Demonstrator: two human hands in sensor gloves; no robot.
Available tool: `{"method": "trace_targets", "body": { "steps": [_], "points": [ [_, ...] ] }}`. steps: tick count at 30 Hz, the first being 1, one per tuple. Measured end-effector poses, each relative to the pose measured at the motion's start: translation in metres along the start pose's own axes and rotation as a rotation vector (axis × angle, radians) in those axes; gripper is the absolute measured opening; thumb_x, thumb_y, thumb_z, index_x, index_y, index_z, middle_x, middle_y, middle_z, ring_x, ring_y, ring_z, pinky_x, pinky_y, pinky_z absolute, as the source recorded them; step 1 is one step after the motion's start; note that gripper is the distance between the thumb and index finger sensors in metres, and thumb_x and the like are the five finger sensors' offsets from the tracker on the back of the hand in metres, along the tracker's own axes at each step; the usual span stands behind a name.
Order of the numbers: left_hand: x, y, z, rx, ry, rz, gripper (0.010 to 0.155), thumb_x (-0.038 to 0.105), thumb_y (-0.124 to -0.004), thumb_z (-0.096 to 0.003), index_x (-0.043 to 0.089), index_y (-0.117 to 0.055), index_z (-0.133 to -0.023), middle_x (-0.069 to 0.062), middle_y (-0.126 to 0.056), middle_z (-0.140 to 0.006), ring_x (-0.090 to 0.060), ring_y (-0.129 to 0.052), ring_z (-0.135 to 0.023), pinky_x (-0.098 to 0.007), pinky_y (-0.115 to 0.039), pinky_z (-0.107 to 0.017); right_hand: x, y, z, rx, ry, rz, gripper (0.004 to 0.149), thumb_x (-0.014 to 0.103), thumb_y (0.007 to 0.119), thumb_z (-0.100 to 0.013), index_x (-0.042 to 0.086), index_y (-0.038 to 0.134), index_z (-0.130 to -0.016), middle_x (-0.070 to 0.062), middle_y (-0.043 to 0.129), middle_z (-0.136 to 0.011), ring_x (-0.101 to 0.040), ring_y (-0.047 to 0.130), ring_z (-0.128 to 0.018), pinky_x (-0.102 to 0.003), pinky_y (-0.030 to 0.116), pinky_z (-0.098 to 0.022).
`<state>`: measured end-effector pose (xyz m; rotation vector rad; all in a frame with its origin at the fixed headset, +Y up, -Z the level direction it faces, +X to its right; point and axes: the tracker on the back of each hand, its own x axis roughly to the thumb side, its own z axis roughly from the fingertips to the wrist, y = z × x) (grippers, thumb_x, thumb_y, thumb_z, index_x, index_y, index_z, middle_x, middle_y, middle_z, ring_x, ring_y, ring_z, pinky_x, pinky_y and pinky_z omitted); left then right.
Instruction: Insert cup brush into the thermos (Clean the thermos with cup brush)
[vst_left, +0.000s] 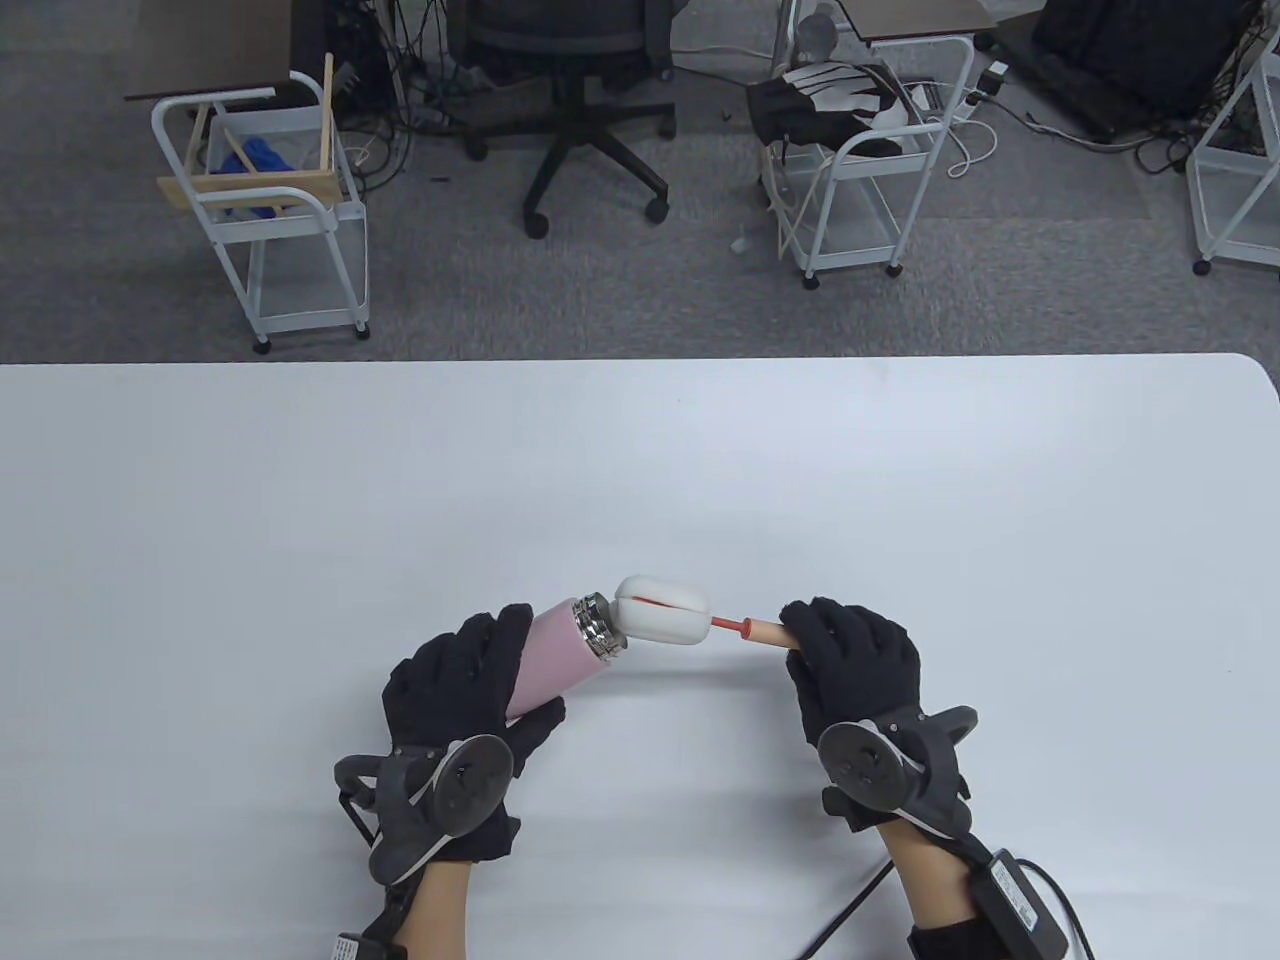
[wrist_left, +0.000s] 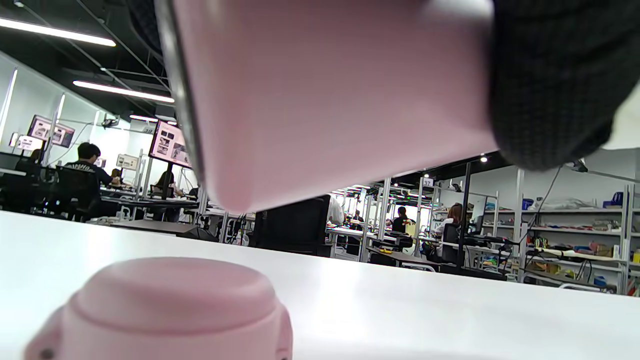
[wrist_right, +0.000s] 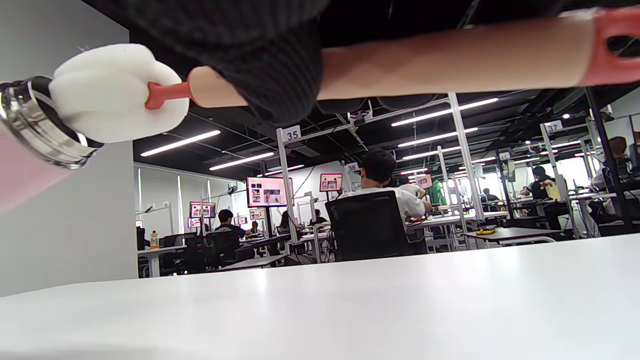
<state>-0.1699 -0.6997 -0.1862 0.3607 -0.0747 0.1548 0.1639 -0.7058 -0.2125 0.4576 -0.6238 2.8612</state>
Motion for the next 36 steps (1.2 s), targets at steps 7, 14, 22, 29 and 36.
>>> {"method": "trace_targets", "body": {
  "steps": [7,14,22,29,36],
  "points": [
    [0.008,-0.001,0.001,-0.006,-0.098,-0.101,0.074,0.062,-0.088,-0.0478,0.048,-0.047,-0.108,0.011,-0.048,-0.121,-0.029,-0.053,-0.113,-0.060,-0.054,-0.077,0.005,-0.002,0.002,-0.020,-0.080,0.135,0.051,0.025,0.078,-0.061,0.025,0.059,-0.109,-0.012,0.063,-0.110,-0.047,0.068,-0.099,-0.073,0.054,-0.070],
    [0.018,-0.003,0.002,-0.018,-0.153,-0.116,0.074,0.063,-0.088,-0.0472,0.048,-0.049,-0.108,0.011,-0.049,-0.121,-0.028,-0.055,-0.113,-0.060,-0.055,-0.076,0.007,-0.003,0.004,-0.030,-0.113,0.143,0.051,0.024,0.078,-0.061,0.025,0.060,-0.108,-0.011,0.063,-0.110,-0.046,0.067,-0.100,-0.075,0.051,-0.070],
    [0.021,-0.009,0.001,-0.046,-0.194,-0.096,0.074,0.063,-0.088,-0.0467,0.048,-0.049,-0.107,0.011,-0.050,-0.120,-0.028,-0.056,-0.112,-0.060,-0.056,-0.076,0.018,-0.001,0.007,-0.020,-0.199,0.150,0.051,0.024,0.079,-0.061,0.024,0.061,-0.108,-0.012,0.064,-0.109,-0.044,0.070,-0.096,-0.074,0.052,-0.070],
    [0.035,-0.015,0.001,-0.100,-0.252,-0.068,0.073,0.064,-0.086,-0.0478,0.048,-0.048,-0.108,0.011,-0.050,-0.121,-0.028,-0.056,-0.113,-0.059,-0.057,-0.076,0.051,0.000,0.015,-0.035,-0.376,0.166,0.050,0.029,0.079,-0.061,0.027,0.062,-0.108,-0.009,0.068,-0.107,-0.040,0.076,-0.092,-0.072,0.056,-0.069],
    [0.040,-0.016,0.002,-0.100,-0.282,-0.055,0.073,0.065,-0.086,-0.0479,0.048,-0.048,-0.108,0.011,-0.050,-0.121,-0.028,-0.057,-0.112,-0.058,-0.058,-0.076,0.065,0.001,0.020,-0.043,-0.392,0.141,0.042,0.030,0.079,-0.062,0.026,0.068,-0.103,-0.006,0.072,-0.105,-0.038,0.078,-0.091,-0.071,0.056,-0.069]
  ]
}}
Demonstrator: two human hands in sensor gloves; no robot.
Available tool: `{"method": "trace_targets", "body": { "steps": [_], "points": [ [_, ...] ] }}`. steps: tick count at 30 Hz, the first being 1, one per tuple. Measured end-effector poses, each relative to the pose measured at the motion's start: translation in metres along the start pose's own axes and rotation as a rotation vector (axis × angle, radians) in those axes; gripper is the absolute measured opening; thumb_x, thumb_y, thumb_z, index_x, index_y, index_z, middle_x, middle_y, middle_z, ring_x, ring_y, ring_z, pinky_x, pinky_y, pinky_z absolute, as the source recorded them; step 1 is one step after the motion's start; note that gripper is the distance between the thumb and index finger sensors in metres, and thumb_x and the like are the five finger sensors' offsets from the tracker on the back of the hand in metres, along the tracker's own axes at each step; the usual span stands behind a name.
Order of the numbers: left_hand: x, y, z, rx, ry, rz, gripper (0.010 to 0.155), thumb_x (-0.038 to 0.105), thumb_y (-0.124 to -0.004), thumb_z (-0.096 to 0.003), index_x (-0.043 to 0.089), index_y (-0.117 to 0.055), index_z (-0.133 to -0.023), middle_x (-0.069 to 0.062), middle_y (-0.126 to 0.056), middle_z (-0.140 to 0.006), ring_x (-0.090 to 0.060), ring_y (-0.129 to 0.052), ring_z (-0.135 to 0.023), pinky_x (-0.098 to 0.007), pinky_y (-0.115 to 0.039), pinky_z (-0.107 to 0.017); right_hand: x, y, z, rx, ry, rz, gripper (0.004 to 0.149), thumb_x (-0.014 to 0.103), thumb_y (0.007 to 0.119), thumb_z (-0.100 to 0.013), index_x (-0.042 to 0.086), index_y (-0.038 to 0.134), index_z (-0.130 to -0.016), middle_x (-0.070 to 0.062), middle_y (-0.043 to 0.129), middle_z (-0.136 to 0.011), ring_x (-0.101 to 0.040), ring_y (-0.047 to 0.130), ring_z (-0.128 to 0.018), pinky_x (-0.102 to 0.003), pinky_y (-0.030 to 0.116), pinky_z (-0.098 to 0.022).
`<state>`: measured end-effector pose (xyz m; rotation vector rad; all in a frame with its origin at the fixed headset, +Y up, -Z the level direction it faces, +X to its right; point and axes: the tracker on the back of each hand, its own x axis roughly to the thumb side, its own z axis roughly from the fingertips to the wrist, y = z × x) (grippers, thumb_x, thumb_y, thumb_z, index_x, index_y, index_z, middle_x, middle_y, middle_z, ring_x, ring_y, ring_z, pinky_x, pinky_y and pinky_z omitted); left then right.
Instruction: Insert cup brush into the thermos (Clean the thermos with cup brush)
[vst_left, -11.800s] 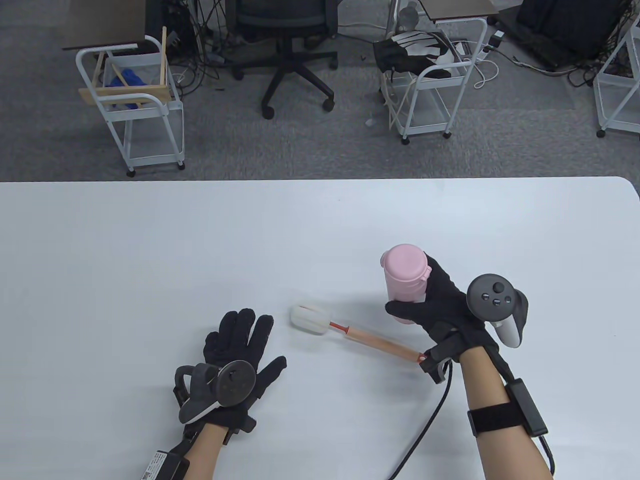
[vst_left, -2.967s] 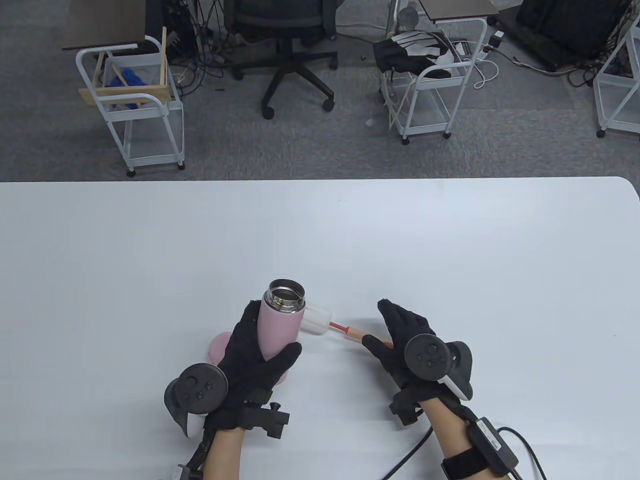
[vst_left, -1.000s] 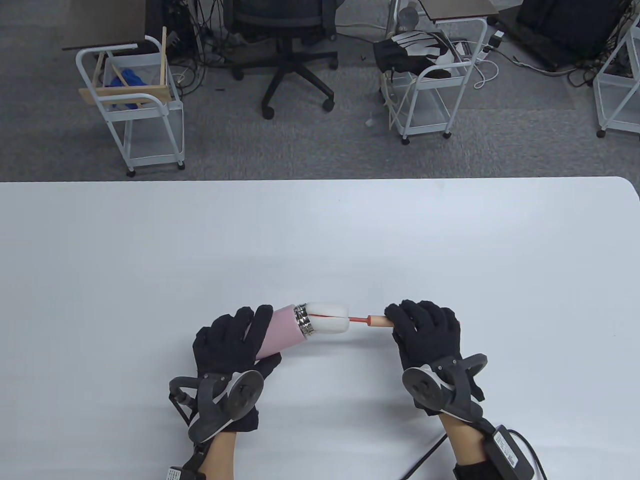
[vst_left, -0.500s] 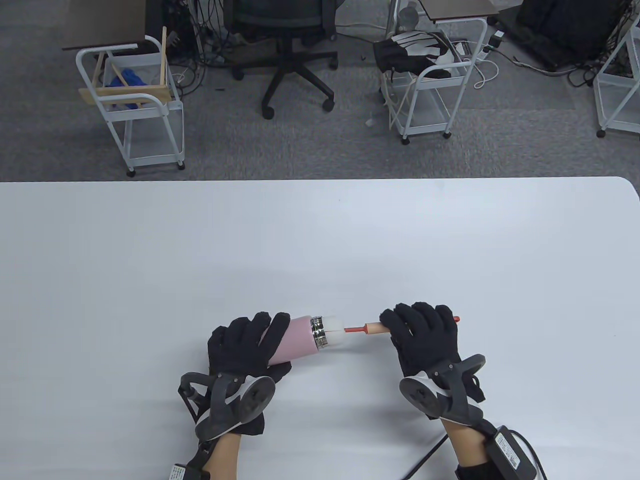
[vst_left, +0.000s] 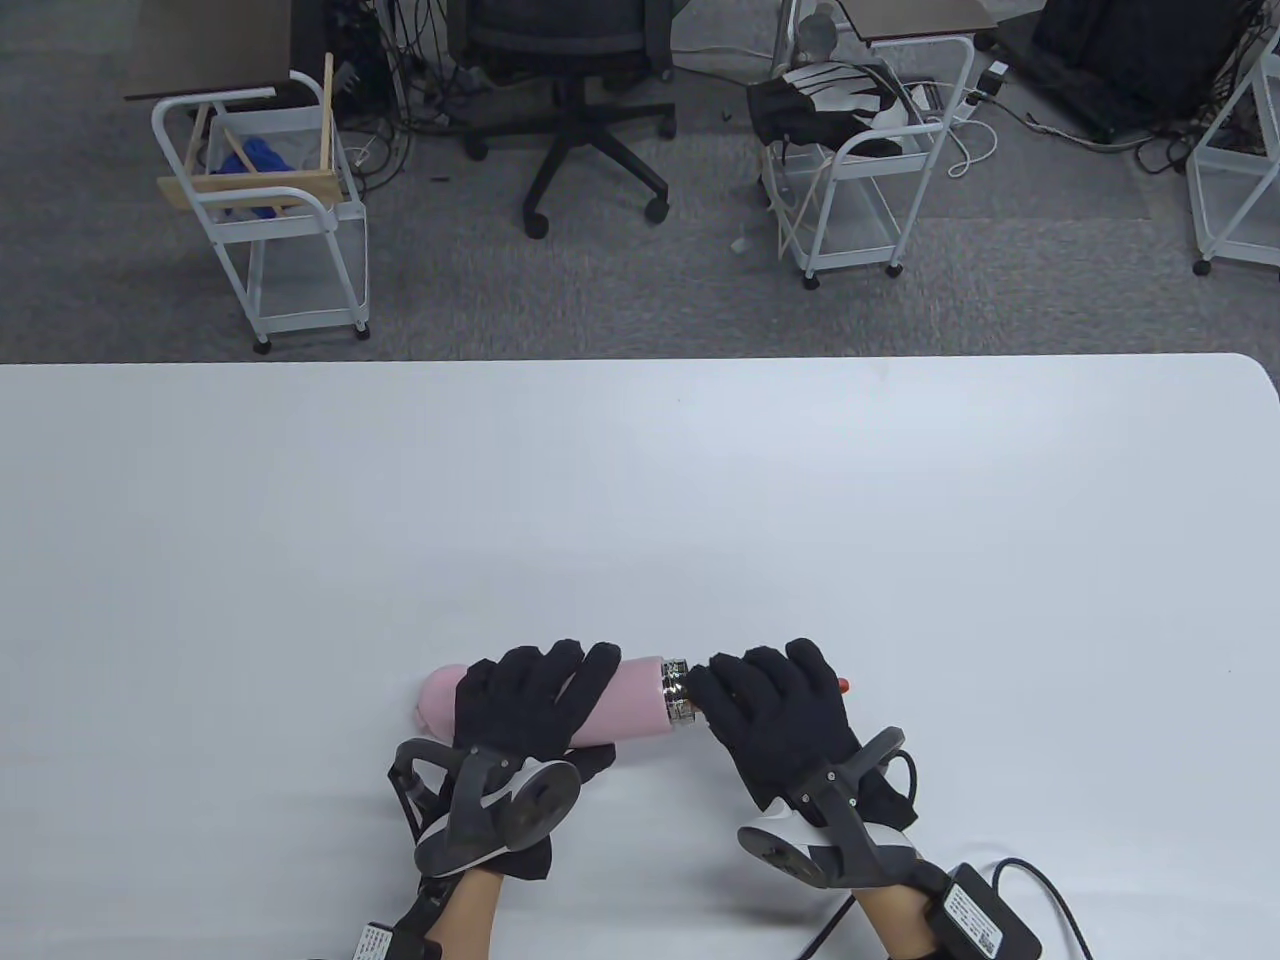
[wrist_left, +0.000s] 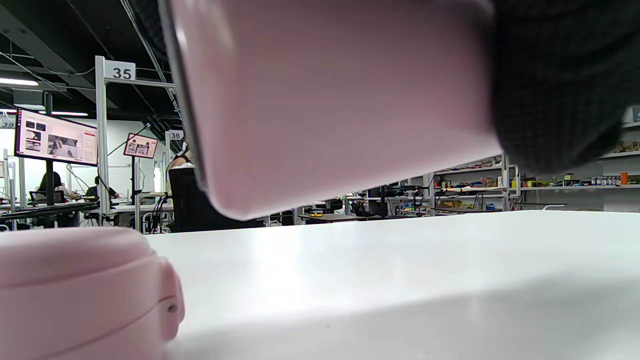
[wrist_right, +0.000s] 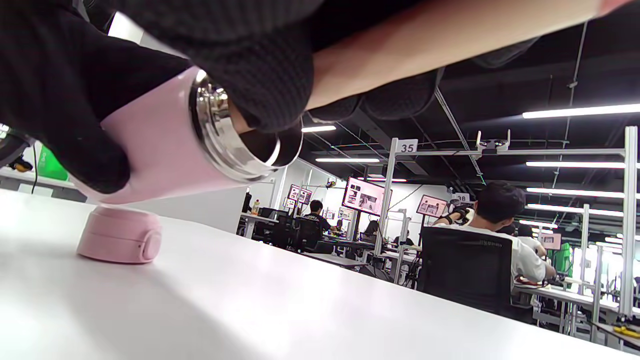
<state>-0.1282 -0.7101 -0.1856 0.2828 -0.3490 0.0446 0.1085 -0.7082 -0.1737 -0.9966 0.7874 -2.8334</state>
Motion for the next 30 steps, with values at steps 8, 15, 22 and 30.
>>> {"method": "trace_targets", "body": {
  "steps": [8,15,22,30],
  "points": [
    [-0.010,0.005,0.002,0.028,0.047,0.017,0.073,0.065,-0.086,-0.0479,0.048,-0.047,-0.108,0.014,-0.049,-0.120,-0.028,-0.057,-0.112,-0.059,-0.057,-0.076,-0.020,0.000,0.002,0.008,0.103,-0.037,0.050,0.029,0.080,-0.061,0.026,0.063,-0.108,-0.007,0.069,-0.108,-0.042,0.074,-0.095,-0.074,0.052,-0.070],
    [-0.021,0.008,0.004,0.031,0.096,-0.008,0.074,0.066,-0.086,-0.0466,0.049,-0.048,-0.108,0.015,-0.049,-0.121,-0.027,-0.056,-0.112,-0.058,-0.057,-0.076,-0.049,0.001,0.006,-0.017,0.220,-0.025,0.051,0.029,0.080,-0.060,0.029,0.062,-0.108,-0.004,0.068,-0.109,-0.045,0.071,-0.098,-0.074,0.050,-0.070],
    [-0.024,0.010,0.006,0.045,0.120,-0.017,0.075,0.067,-0.086,-0.0462,0.050,-0.047,-0.108,0.015,-0.048,-0.121,-0.026,-0.055,-0.113,-0.058,-0.056,-0.076,-0.067,0.000,0.011,-0.044,0.258,-0.032,0.052,0.028,0.080,-0.059,0.031,0.062,-0.107,-0.002,0.068,-0.109,-0.046,0.069,-0.100,-0.074,0.048,-0.071],
    [-0.028,0.011,0.007,0.055,0.135,-0.008,0.074,0.066,-0.086,-0.0467,0.050,-0.047,-0.108,0.015,-0.049,-0.121,-0.026,-0.055,-0.113,-0.058,-0.056,-0.076,-0.083,-0.003,0.017,-0.097,0.267,-0.023,0.054,0.026,0.079,-0.057,0.032,0.062,-0.107,-0.001,0.067,-0.109,-0.044,0.068,-0.101,-0.075,0.045,-0.071]
  ]
}}
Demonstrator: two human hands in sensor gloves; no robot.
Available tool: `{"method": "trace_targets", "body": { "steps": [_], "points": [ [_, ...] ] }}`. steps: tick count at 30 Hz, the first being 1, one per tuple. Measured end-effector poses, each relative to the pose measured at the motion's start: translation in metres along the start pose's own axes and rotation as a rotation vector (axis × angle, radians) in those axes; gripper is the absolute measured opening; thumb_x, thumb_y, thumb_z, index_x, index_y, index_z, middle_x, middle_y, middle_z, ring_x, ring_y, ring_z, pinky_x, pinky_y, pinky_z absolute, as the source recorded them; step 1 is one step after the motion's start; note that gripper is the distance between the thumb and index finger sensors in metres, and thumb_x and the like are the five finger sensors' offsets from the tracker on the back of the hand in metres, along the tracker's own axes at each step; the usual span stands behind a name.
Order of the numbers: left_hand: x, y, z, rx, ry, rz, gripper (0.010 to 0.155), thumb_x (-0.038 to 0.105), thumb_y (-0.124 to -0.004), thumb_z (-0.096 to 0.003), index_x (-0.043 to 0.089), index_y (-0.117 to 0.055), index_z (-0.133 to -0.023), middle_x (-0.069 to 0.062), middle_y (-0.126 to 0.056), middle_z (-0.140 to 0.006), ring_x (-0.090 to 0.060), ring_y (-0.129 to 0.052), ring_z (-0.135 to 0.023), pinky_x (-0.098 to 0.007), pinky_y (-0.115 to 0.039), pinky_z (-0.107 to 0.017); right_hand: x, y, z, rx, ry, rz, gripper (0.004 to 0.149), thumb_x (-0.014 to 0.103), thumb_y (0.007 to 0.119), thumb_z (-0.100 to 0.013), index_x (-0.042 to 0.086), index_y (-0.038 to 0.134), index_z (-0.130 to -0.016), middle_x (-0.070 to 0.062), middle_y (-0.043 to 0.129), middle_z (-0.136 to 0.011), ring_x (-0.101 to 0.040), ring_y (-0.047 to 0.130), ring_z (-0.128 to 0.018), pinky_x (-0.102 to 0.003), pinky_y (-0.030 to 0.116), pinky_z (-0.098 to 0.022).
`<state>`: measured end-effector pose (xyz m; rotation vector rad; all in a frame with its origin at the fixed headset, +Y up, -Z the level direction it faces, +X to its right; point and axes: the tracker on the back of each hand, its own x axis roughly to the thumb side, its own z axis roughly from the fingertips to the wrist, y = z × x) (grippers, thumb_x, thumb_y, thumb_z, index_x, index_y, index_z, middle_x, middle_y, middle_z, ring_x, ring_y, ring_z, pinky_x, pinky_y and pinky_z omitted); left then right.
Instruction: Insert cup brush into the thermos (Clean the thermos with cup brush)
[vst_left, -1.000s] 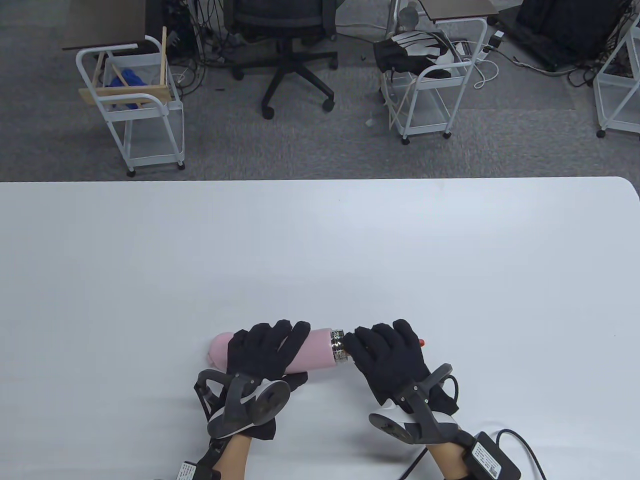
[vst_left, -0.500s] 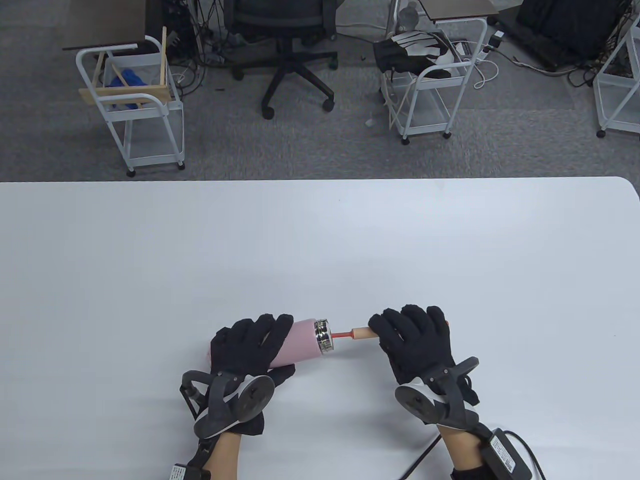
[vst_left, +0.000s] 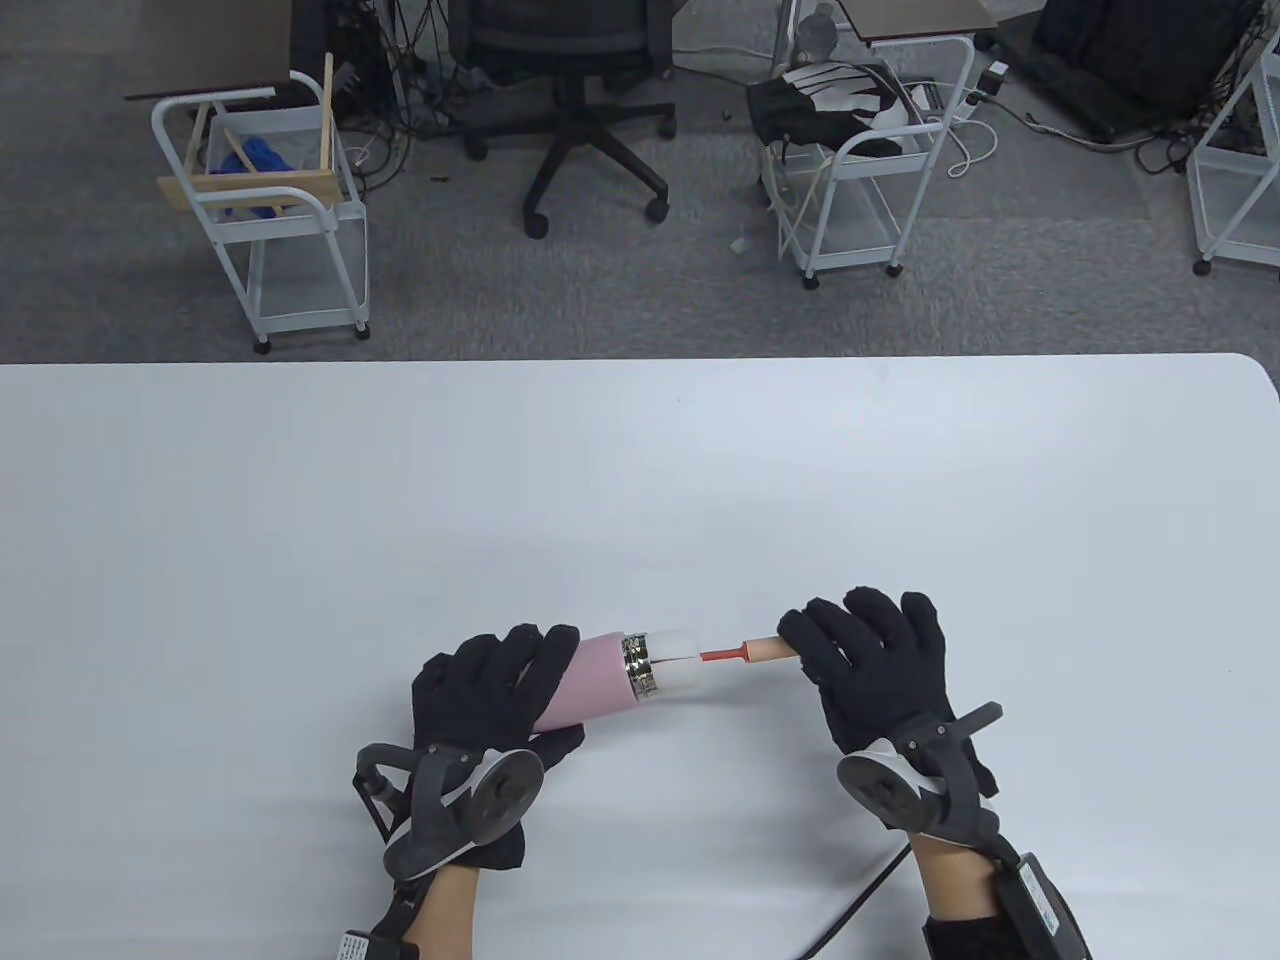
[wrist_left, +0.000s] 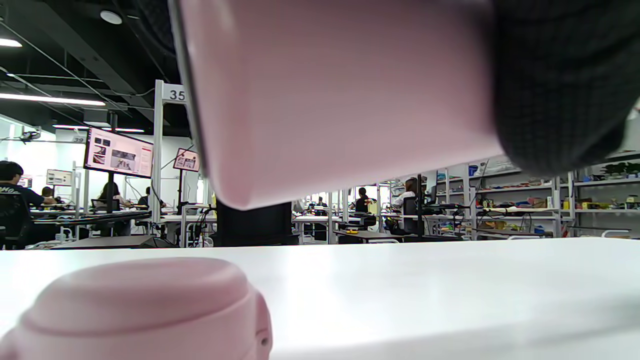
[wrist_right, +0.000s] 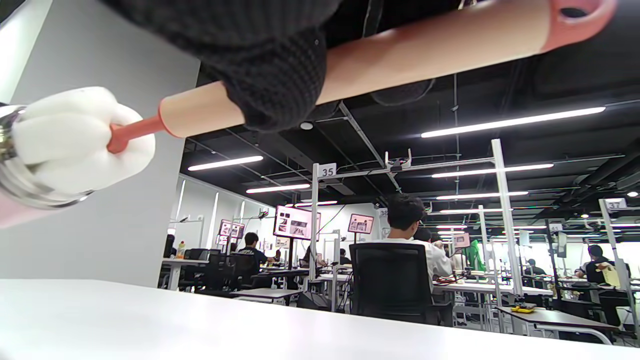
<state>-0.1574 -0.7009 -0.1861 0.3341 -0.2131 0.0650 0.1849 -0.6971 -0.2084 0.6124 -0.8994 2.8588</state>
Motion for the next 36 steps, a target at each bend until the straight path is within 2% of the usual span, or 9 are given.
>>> {"method": "trace_targets", "body": {
  "steps": [2,5,9,25,31,34,36],
  "points": [
    [-0.007,0.001,0.001,0.008,0.034,-0.014,0.074,0.066,-0.086,-0.0469,0.049,-0.048,-0.108,0.015,-0.049,-0.121,-0.027,-0.055,-0.113,-0.059,-0.056,-0.076,-0.013,0.000,0.001,-0.006,0.055,-0.018,0.054,0.026,0.079,-0.057,0.031,0.062,-0.107,-0.001,0.067,-0.109,-0.044,0.067,-0.101,-0.075,0.045,-0.071],
    [-0.017,0.001,0.002,0.020,0.073,0.055,0.074,0.065,-0.086,-0.0472,0.048,-0.048,-0.108,0.014,-0.049,-0.121,-0.027,-0.055,-0.113,-0.059,-0.056,-0.076,-0.025,0.000,0.004,-0.012,0.112,-0.055,0.053,0.025,0.080,-0.057,0.031,0.062,-0.107,-0.001,0.067,-0.109,-0.044,0.067,-0.101,-0.076,0.045,-0.071],
    [-0.014,0.001,0.001,0.026,0.055,0.056,0.074,0.065,-0.086,-0.0472,0.048,-0.048,-0.108,0.015,-0.049,-0.121,-0.027,-0.056,-0.113,-0.059,-0.056,-0.076,-0.023,-0.003,0.003,-0.023,0.111,-0.057,0.053,0.026,0.080,-0.057,0.031,0.062,-0.107,-0.001,0.067,-0.109,-0.045,0.068,-0.101,-0.076,0.045,-0.070],
    [0.009,-0.002,0.001,0.030,-0.063,0.009,0.073,0.065,-0.087,-0.0467,0.047,-0.050,-0.107,0.012,-0.051,-0.121,-0.026,-0.057,-0.112,-0.058,-0.058,-0.075,0.016,0.002,0.002,0.004,-0.082,-0.006,0.053,0.024,0.081,-0.057,0.028,0.063,-0.107,-0.004,0.068,-0.108,-0.041,0.074,-0.097,-0.074,0.051,-0.069],
    [0.021,-0.003,0.000,0.017,-0.090,0.008,0.073,0.066,-0.086,-0.0474,0.048,-0.049,-0.108,0.014,-0.051,-0.121,-0.027,-0.058,-0.112,-0.057,-0.058,-0.075,0.045,0.005,0.002,0.026,-0.222,0.007,0.052,0.029,0.081,-0.058,0.026,0.063,-0.107,-0.007,0.071,-0.105,-0.036,0.079,-0.091,-0.070,0.059,-0.069],
    [0.027,-0.004,0.001,0.005,-0.106,0.036,0.073,0.066,-0.086,-0.0476,0.047,-0.049,-0.108,0.014,-0.051,-0.121,-0.027,-0.058,-0.112,-0.058,-0.058,-0.075,0.062,0.008,0.004,0.039,-0.268,-0.028,0.050,0.031,0.081,-0.058,0.032,0.065,-0.106,-0.005,0.073,-0.104,-0.034,0.081,-0.089,-0.068,0.060,-0.068],
    [0.032,-0.004,0.001,0.003,-0.129,0.011,0.073,0.066,-0.086,-0.0474,0.047,-0.049,-0.108,0.014,-0.051,-0.121,-0.027,-0.058,-0.112,-0.057,-0.059,-0.075,0.070,0.009,0.005,0.042,-0.288,-0.060,0.044,0.031,0.080,-0.059,0.043,0.071,-0.101,-0.001,0.074,-0.104,-0.033,0.081,-0.089,-0.068,0.060,-0.068]
  ]
}}
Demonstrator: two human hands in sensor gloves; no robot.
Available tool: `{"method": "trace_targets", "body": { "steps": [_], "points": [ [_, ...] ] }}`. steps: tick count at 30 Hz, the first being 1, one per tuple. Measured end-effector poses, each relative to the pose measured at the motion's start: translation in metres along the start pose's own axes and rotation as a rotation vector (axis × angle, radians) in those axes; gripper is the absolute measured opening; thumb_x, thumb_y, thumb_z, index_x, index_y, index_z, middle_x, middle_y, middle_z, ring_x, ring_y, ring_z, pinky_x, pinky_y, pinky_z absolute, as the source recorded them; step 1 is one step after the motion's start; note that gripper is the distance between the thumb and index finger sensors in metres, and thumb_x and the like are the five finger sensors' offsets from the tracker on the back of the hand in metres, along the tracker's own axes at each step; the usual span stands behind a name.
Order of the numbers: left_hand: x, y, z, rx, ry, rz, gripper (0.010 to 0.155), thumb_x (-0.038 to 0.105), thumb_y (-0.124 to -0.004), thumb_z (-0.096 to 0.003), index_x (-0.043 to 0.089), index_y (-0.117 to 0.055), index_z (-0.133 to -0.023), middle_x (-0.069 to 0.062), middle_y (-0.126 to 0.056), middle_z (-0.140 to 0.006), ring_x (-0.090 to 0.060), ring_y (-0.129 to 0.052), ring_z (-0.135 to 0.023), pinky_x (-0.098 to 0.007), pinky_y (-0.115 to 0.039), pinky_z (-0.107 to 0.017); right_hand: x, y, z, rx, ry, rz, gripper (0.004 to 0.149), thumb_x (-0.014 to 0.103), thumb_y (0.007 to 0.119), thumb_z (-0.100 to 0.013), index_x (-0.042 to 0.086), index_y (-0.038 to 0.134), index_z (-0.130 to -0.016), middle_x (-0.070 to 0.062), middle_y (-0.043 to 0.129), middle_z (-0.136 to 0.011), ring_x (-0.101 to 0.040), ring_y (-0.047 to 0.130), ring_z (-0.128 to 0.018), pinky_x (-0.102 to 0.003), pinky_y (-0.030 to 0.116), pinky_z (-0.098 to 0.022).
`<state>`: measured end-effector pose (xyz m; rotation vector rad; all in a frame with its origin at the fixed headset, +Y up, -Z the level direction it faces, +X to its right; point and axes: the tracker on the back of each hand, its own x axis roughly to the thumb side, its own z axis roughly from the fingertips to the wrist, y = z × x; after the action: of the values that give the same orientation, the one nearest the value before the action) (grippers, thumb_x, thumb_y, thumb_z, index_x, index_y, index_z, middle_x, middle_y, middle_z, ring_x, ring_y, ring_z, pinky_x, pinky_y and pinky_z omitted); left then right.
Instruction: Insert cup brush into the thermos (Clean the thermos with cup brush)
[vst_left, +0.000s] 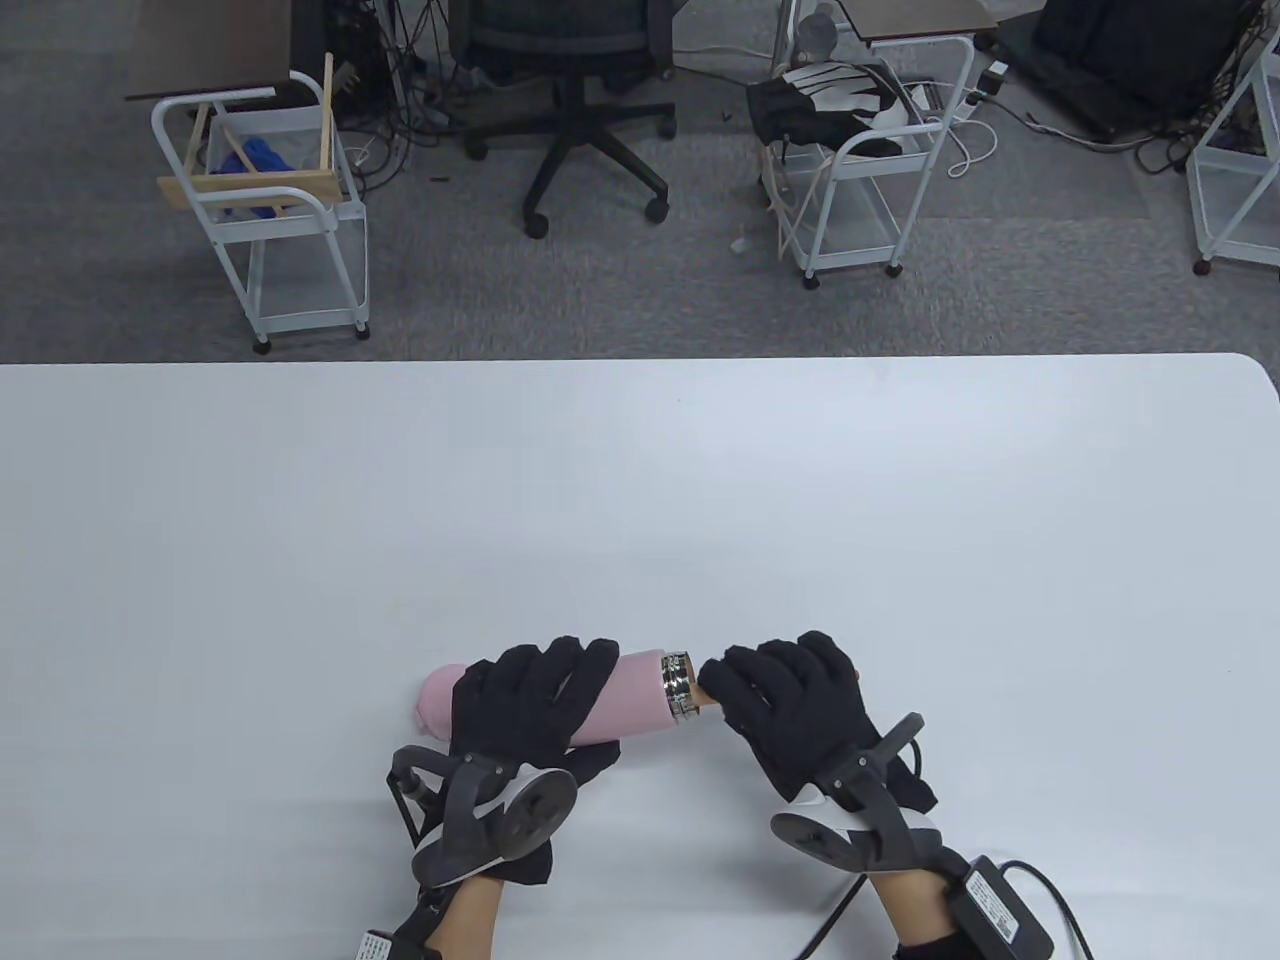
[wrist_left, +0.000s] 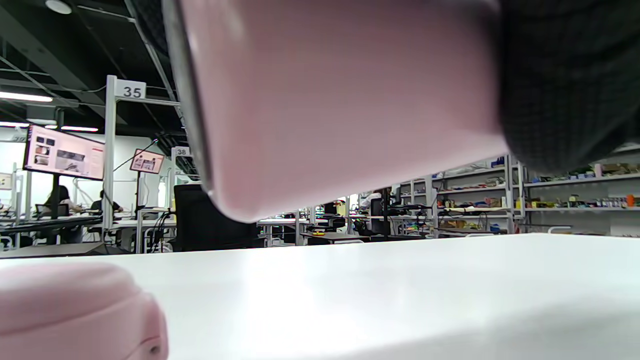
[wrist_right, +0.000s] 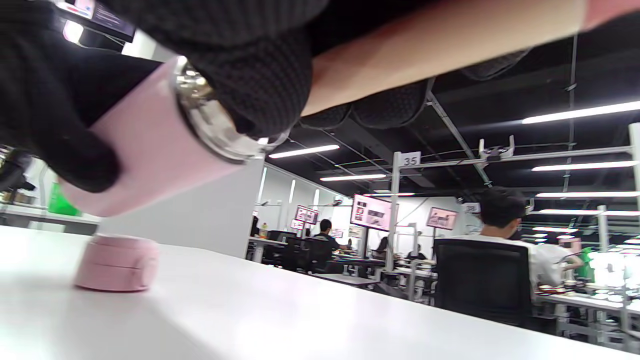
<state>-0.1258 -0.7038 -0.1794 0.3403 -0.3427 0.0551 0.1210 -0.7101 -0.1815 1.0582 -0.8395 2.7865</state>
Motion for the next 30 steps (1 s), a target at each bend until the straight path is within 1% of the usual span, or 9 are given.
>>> {"method": "trace_targets", "body": {
  "steps": [2,3,5,7,11,16,20,26,30],
  "points": [
    [0.003,0.000,0.000,-0.006,-0.016,-0.004,0.073,0.066,-0.086,-0.0475,0.047,-0.049,-0.108,0.014,-0.051,-0.121,-0.028,-0.058,-0.112,-0.057,-0.058,-0.075,0.005,0.000,-0.001,0.005,-0.013,0.018,0.035,0.031,0.079,-0.061,0.051,0.084,-0.089,0.001,0.075,-0.103,-0.032,0.081,-0.090,-0.068,0.060,-0.068],
    [0.003,0.000,0.000,-0.007,-0.016,-0.014,0.073,0.066,-0.085,-0.0477,0.047,-0.048,-0.108,0.014,-0.051,-0.121,-0.028,-0.059,-0.112,-0.057,-0.059,-0.075,0.005,-0.001,0.000,0.002,-0.012,0.024,0.035,0.031,0.079,-0.061,0.051,0.084,-0.089,0.001,0.075,-0.103,-0.032,0.081,-0.090,-0.069,0.060,-0.068],
    [0.001,-0.001,0.000,-0.008,-0.003,0.020,0.073,0.066,-0.085,-0.0478,0.047,-0.048,-0.108,0.014,-0.051,-0.121,-0.028,-0.058,-0.112,-0.057,-0.059,-0.075,0.001,0.000,0.000,0.007,0.004,0.004,0.039,0.031,0.079,-0.060,0.049,0.077,-0.095,0.001,0.074,-0.104,-0.033,0.081,-0.090,-0.069,0.059,-0.069],
    [-0.001,-0.001,0.000,-0.007,0.013,0.016,0.073,0.066,-0.086,-0.0477,0.047,-0.049,-0.108,0.014,-0.051,-0.121,-0.028,-0.058,-0.112,-0.058,-0.059,-0.075,-0.006,-0.001,0.000,0.007,0.035,0.011,0.045,0.031,0.080,-0.060,0.040,0.069,-0.102,-0.002,0.073,-0.105,-0.034,0.080,-0.091,-0.070,0.057,-0.069],
    [-0.009,0.000,0.000,-0.007,0.049,0.013,0.073,0.066,-0.086,-0.0479,0.047,-0.049,-0.108,0.013,-0.051,-0.121,-0.028,-0.058,-0.112,-0.058,-0.059,-0.075,-0.023,-0.001,0.003,0.007,0.122,0.010,0.050,0.030,0.080,-0.059,0.029,0.064,-0.106,-0.005,0.071,-0.106,-0.039,0.076,-0.094,-0.072,0.054,-0.070],
    [-0.015,0.003,0.001,-0.007,0.102,0.080,0.074,0.068,-0.085,-0.0467,0.048,-0.050,-0.108,0.013,-0.051,-0.120,-0.027,-0.058,-0.110,-0.058,-0.058,-0.075,-0.046,-0.002,0.007,0.018,0.244,-0.003,0.052,0.030,0.079,-0.058,0.029,0.062,-0.108,-0.005,0.070,-0.107,-0.042,0.073,-0.096,-0.071,0.053,-0.071],
    [-0.016,0.004,0.001,-0.018,0.116,0.001,0.074,0.069,-0.085,-0.0466,0.048,-0.049,-0.108,0.014,-0.051,-0.121,-0.027,-0.057,-0.111,-0.059,-0.057,-0.075,-0.058,-0.002,0.009,0.022,0.287,0.052,0.053,0.030,0.078,-0.057,0.031,0.062,-0.108,-0.005,0.069,-0.107,-0.042,0.073,-0.097,-0.071,0.053,-0.071],
    [-0.026,0.003,0.002,-0.026,0.166,-0.010,0.074,0.068,-0.086,-0.0469,0.048,-0.050,-0.108,0.013,-0.051,-0.121,-0.027,-0.057,-0.111,-0.059,-0.057,-0.075,-0.076,0.001,0.016,0.039,0.365,0.045,0.054,0.028,0.077,-0.056,0.030,0.063,-0.108,-0.004,0.069,-0.108,-0.043,0.073,-0.097,-0.073,0.054,-0.070],
    [-0.048,0.003,0.007,0.000,0.270,0.022,0.074,0.068,-0.085,-0.0478,0.046,-0.050,-0.109,0.013,-0.051,-0.120,-0.029,-0.058,-0.110,-0.059,-0.058,-0.075,-0.105,0.004,0.028,0.061,0.546,-0.002,0.053,0.027,0.078,-0.057,0.027,0.063,-0.109,-0.006,0.069,-0.108,-0.044,0.073,-0.096,-0.073,0.054,-0.069]
  ]
}}
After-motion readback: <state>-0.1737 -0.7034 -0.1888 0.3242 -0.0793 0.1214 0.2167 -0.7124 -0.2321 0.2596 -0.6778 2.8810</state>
